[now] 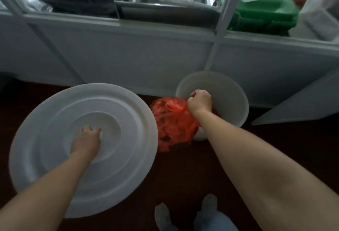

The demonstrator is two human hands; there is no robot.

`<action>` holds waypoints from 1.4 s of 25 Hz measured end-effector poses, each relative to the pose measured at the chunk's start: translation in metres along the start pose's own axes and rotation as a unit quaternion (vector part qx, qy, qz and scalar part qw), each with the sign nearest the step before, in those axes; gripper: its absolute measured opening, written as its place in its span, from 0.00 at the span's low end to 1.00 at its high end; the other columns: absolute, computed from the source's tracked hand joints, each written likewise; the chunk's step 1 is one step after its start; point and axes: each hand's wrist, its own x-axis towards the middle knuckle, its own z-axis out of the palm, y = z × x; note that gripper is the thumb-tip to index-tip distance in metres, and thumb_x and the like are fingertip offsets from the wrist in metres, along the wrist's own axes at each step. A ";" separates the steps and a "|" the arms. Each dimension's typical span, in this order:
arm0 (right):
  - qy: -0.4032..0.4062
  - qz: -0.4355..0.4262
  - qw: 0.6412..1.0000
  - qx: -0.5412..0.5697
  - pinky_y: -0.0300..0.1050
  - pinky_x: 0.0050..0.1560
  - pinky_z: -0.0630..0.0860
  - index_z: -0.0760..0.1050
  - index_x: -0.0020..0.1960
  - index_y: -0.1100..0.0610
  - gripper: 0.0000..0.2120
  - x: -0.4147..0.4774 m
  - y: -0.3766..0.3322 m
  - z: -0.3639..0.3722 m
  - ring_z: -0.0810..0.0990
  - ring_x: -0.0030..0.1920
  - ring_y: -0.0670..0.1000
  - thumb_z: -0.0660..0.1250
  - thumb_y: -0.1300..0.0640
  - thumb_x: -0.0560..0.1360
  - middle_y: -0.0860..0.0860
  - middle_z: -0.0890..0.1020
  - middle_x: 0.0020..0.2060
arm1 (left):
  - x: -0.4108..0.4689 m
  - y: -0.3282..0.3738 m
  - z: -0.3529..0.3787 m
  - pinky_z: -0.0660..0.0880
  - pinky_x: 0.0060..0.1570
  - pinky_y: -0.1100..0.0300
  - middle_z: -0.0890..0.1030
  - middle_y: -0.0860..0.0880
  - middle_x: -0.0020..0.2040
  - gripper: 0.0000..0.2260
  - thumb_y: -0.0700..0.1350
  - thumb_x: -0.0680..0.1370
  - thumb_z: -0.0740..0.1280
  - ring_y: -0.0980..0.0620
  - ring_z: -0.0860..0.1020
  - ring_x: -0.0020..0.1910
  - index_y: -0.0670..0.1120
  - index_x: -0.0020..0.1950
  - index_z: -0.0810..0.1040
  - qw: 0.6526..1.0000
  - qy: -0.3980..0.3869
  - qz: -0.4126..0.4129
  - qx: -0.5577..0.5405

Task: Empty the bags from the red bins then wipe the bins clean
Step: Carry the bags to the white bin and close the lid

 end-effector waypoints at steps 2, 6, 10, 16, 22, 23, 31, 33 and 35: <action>0.019 -0.007 1.000 0.008 0.48 0.63 0.74 0.83 0.54 0.62 0.13 0.026 -0.004 -0.022 0.79 0.59 0.61 0.63 0.63 0.75 0.61 0.82 0.55 | 0.016 0.028 -0.021 0.74 0.56 0.46 0.71 0.39 0.62 0.19 0.44 0.81 0.63 0.37 0.73 0.61 0.51 0.72 0.73 1.000 0.016 0.017 0.001; 0.030 -0.012 0.999 0.014 0.49 0.63 0.74 0.84 0.53 0.61 0.12 0.084 0.014 -0.053 0.79 0.59 0.60 0.63 0.63 0.75 0.60 0.81 0.55 | 0.051 0.093 -0.044 0.75 0.55 0.47 0.71 0.39 0.60 0.19 0.43 0.80 0.63 0.37 0.73 0.60 0.50 0.71 0.74 0.998 0.019 0.056 0.015; 0.006 0.003 1.000 0.006 0.46 0.64 0.72 0.83 0.54 0.59 0.12 0.148 0.056 -0.064 0.78 0.60 0.59 0.63 0.64 0.76 0.59 0.81 0.57 | 0.089 0.167 -0.043 0.74 0.55 0.47 0.70 0.40 0.61 0.19 0.42 0.81 0.63 0.38 0.73 0.61 0.51 0.73 0.72 0.997 -0.001 0.079 0.016; -0.061 0.075 0.995 0.026 0.46 0.63 0.72 0.81 0.62 0.58 0.16 0.212 0.134 -0.064 0.77 0.64 0.60 0.61 0.63 0.78 0.59 0.81 0.61 | 0.135 0.266 -0.025 0.74 0.58 0.46 0.70 0.40 0.61 0.20 0.41 0.80 0.63 0.39 0.71 0.62 0.48 0.73 0.72 0.993 -0.035 0.112 0.008; -0.107 0.126 0.986 0.033 0.47 0.62 0.73 0.80 0.63 0.57 0.16 0.261 0.197 -0.074 0.77 0.64 0.61 0.61 0.62 0.78 0.59 0.80 0.63 | 0.173 0.352 -0.022 0.75 0.57 0.46 0.71 0.40 0.61 0.20 0.41 0.80 0.65 0.39 0.72 0.61 0.46 0.72 0.72 0.989 -0.052 0.137 0.029; -0.110 0.134 0.984 0.034 0.47 0.62 0.73 0.80 0.63 0.57 0.16 0.269 0.206 -0.078 0.77 0.64 0.61 0.61 0.61 0.78 0.59 0.80 0.63 | 0.181 0.365 -0.022 0.75 0.56 0.46 0.71 0.40 0.60 0.19 0.41 0.80 0.65 0.39 0.73 0.60 0.47 0.71 0.73 0.988 -0.050 0.141 0.029; -0.108 0.196 0.974 0.042 0.45 0.56 0.73 0.81 0.60 0.58 0.14 0.291 0.274 -0.076 0.78 0.60 0.59 0.61 0.59 0.80 0.58 0.82 0.59 | 0.233 0.474 -0.001 0.75 0.56 0.46 0.70 0.40 0.62 0.19 0.43 0.81 0.64 0.39 0.69 0.65 0.46 0.72 0.70 0.972 -0.071 0.221 0.042; -0.106 0.214 0.970 0.056 0.45 0.53 0.73 0.81 0.59 0.58 0.13 0.295 0.291 -0.068 0.79 0.54 0.56 0.60 0.60 0.81 0.56 0.82 0.54 | 0.249 0.501 0.016 0.74 0.57 0.47 0.70 0.40 0.63 0.19 0.44 0.81 0.64 0.40 0.68 0.66 0.46 0.72 0.69 0.964 -0.079 0.250 0.053; -0.092 0.230 0.966 0.075 0.44 0.48 0.74 0.80 0.52 0.57 0.11 0.298 0.308 -0.053 0.78 0.47 0.52 0.59 0.59 0.82 0.53 0.81 0.49 | 0.266 0.527 0.035 0.74 0.55 0.48 0.69 0.41 0.64 0.18 0.44 0.81 0.63 0.41 0.67 0.66 0.47 0.72 0.68 0.955 -0.090 0.274 0.062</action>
